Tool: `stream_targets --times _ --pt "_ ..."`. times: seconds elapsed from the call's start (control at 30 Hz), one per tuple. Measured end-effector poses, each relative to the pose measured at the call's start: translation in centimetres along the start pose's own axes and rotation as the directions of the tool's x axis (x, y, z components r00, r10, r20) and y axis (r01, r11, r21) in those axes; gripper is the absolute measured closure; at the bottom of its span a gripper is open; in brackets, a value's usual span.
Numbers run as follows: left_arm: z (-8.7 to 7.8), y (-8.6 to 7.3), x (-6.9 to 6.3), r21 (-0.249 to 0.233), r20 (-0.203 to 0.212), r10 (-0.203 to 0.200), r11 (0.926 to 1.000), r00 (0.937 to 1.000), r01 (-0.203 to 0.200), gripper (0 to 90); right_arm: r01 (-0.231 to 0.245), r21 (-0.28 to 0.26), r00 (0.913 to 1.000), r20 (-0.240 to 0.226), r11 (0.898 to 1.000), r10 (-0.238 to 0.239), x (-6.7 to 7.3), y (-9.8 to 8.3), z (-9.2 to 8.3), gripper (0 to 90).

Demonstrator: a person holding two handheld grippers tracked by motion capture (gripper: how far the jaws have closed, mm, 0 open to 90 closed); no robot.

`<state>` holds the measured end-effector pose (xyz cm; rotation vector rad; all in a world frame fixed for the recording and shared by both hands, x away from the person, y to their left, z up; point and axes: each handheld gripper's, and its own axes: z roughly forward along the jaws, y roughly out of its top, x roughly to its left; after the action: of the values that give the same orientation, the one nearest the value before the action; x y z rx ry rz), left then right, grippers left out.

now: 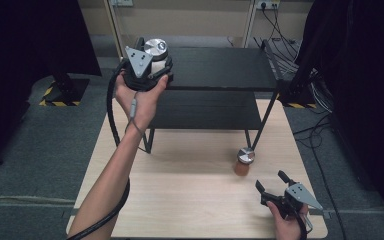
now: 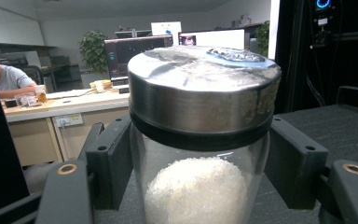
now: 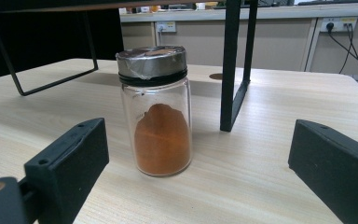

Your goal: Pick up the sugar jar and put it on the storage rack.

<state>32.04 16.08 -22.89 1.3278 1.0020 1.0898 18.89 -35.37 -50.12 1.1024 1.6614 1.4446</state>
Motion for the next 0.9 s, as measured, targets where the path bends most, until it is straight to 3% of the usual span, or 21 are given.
stream_targets --times 0.47,0.63,0.9 --pt "1.0 0.0 0.5 0.016 0.002 -0.056 0.9983 0.9984 0.056 30.6 0.006 0.004 1.0000 -0.001 1.000 -0.006 0.0 0.1 0.0 5.2" --pt "1.1 0.1 0.8 0.021 0.008 -0.058 0.9981 0.9983 0.058 30.0 0.007 0.004 1.0000 -0.002 1.000 -0.007 0.0 0.1 0.0 5.2" --pt "0.9 -0.2 1.0 0.001 0.009 -0.096 0.9954 0.9954 0.096 16.4 0.007 0.003 1.0000 -0.002 1.000 -0.007 0.0 0.1 0.0 5.2"
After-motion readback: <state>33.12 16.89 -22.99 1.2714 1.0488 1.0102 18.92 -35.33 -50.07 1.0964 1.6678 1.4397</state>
